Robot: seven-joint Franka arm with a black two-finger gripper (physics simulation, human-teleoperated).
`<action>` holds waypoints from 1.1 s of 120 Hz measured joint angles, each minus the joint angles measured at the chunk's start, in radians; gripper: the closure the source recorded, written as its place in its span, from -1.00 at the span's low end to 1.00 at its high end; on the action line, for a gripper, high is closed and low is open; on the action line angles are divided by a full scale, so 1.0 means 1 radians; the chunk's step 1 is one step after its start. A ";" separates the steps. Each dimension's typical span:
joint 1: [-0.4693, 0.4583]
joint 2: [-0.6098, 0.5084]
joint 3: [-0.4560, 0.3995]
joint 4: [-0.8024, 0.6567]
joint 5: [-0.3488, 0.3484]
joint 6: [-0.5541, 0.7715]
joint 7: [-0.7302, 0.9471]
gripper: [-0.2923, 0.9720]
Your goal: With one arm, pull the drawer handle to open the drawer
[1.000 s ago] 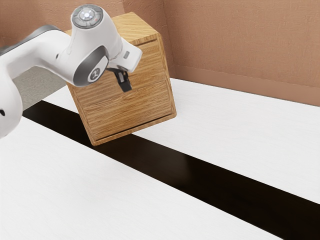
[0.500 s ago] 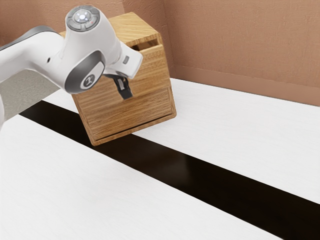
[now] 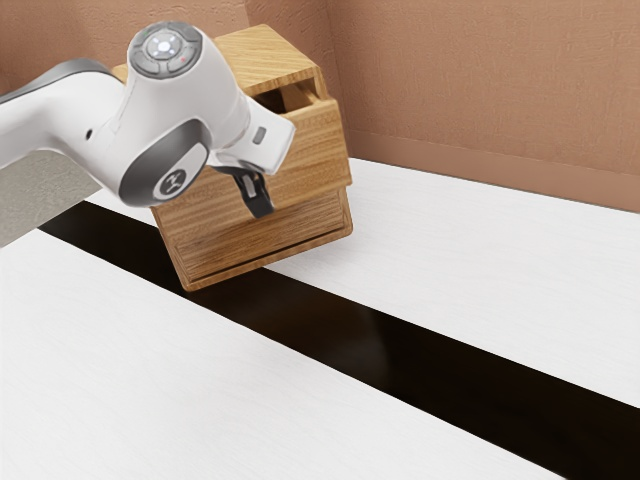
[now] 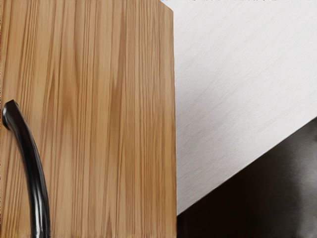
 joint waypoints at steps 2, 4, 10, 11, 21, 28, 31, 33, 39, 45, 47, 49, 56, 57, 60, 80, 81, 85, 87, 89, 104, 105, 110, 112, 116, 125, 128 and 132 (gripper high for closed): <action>-0.015 -0.008 0.012 -0.008 0.001 0.000 -0.003 -0.40; -0.021 -0.016 0.015 -0.016 0.003 -0.001 -0.007 -0.38; -0.030 -0.034 0.012 -0.032 0.010 -0.004 -0.018 -0.39; -0.031 -0.036 0.011 -0.034 0.011 -0.005 -0.020 -0.40; -0.052 -0.046 0.004 -0.048 0.017 -0.013 -0.039 -0.44; -0.074 -0.049 0.002 -0.057 0.019 -0.019 -0.052 -0.48; -0.082 -0.052 0.002 -0.062 0.020 -0.022 -0.057 -0.49; -0.087 -0.056 0.001 -0.065 0.020 -0.023 -0.061 -0.49; -0.101 -0.084 0.001 -0.089 0.021 -0.030 -0.073 -0.45; -0.114 -0.117 -0.004 -0.112 0.025 -0.039 -0.086 -0.36; -0.118 -0.127 -0.006 -0.120 0.027 -0.042 -0.090 -0.35; -0.120 -0.135 -0.009 -0.127 0.029 -0.045 -0.094 -0.35; -0.127 -0.157 -0.014 -0.148 0.032 -0.054 -0.108 -0.40; -0.128 -0.159 -0.015 -0.149 0.033 -0.056 -0.110 -0.40; -0.128 -0.165 -0.018 -0.156 0.034 -0.059 -0.116 -0.42; -0.129 -0.192 -0.050 -0.177 0.037 -0.077 -0.152 -0.51; -0.129 -0.194 -0.052 -0.177 0.037 -0.078 -0.154 -0.51; -0.129 -0.201 -0.057 -0.182 0.037 -0.082 -0.161 -0.51; -0.129 -0.205 -0.060 -0.184 0.038 -0.083 -0.164 -0.51; -0.129 -0.209 -0.063 -0.187 0.038 -0.085 -0.168 -0.51; -0.128 -0.238 -0.072 -0.214 0.039 -0.094 -0.193 -0.51; -0.128 -0.239 -0.072 -0.216 0.039 -0.094 -0.194 -0.51; -0.128 -0.243 -0.077 -0.225 0.039 -0.096 -0.203 -0.51; -0.128 -0.244 -0.079 -0.227 0.039 -0.097 -0.206 -0.51; -0.128 -0.244 -0.082 -0.229 0.039 -0.098 -0.212 -0.50; -0.128 -0.243 -0.086 -0.229 0.041 -0.099 -0.224 -0.50; -0.127 -0.243 -0.090 -0.228 0.041 -0.100 -0.228 -0.51; -0.126 -0.241 -0.100 -0.222 0.042 -0.102 -0.233 -0.51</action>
